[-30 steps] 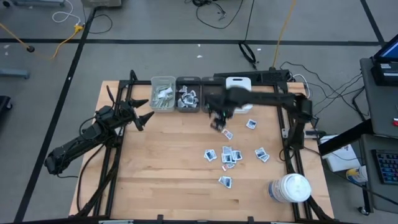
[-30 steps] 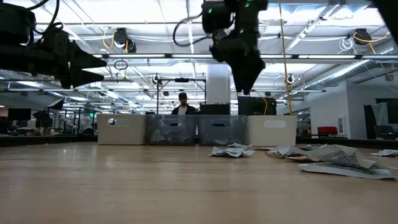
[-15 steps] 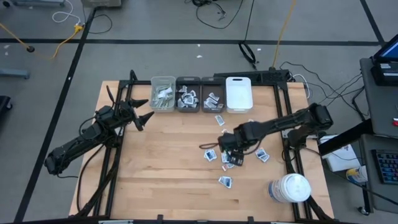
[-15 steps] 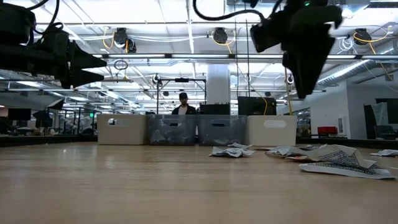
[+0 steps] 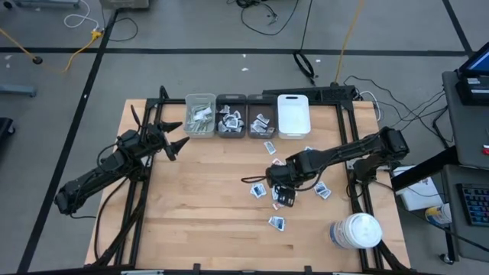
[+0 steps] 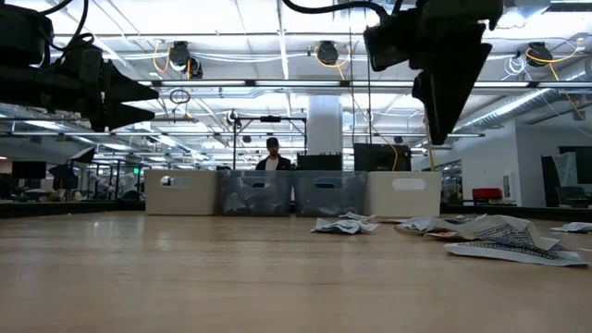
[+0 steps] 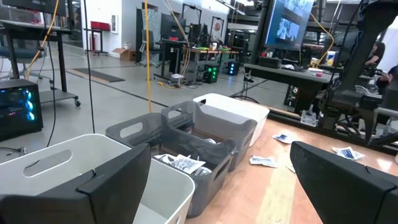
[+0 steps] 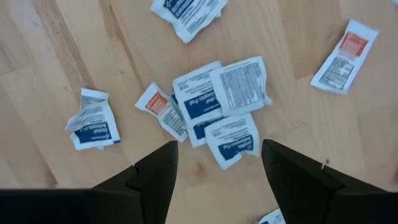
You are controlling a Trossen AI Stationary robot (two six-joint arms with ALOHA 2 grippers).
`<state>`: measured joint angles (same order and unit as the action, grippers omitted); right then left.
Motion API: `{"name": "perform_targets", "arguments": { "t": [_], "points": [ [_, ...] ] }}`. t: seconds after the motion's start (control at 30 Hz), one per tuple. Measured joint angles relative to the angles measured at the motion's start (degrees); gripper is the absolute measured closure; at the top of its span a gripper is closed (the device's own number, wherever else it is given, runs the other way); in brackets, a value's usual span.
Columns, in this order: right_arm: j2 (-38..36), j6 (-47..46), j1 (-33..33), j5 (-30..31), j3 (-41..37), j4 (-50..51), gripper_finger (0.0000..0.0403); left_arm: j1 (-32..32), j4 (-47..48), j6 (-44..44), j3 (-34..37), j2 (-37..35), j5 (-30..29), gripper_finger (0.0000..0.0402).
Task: Pick & Place First Aid Supplies
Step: Put the ointment pack into the right black bin
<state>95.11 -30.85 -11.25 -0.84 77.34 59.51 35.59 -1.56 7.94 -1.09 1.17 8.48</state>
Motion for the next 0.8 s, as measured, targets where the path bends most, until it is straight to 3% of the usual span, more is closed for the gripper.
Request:
{"name": "perform_targets", "arguments": {
  "t": [0.47, 0.8],
  "points": [
    [0.0, -3.7, 2.0, -0.8, 0.0, 0.3, 0.0177, 0.0, 0.0, 0.0, 0.0, 0.0, 0.0, 0.0009],
    [0.6, -1.4, 8.6, 2.5, 0.0, -0.2, 0.0181, 0.0, 0.0, 0.0, 0.0, 0.0, 0.0, 0.0009]
  ]
}}
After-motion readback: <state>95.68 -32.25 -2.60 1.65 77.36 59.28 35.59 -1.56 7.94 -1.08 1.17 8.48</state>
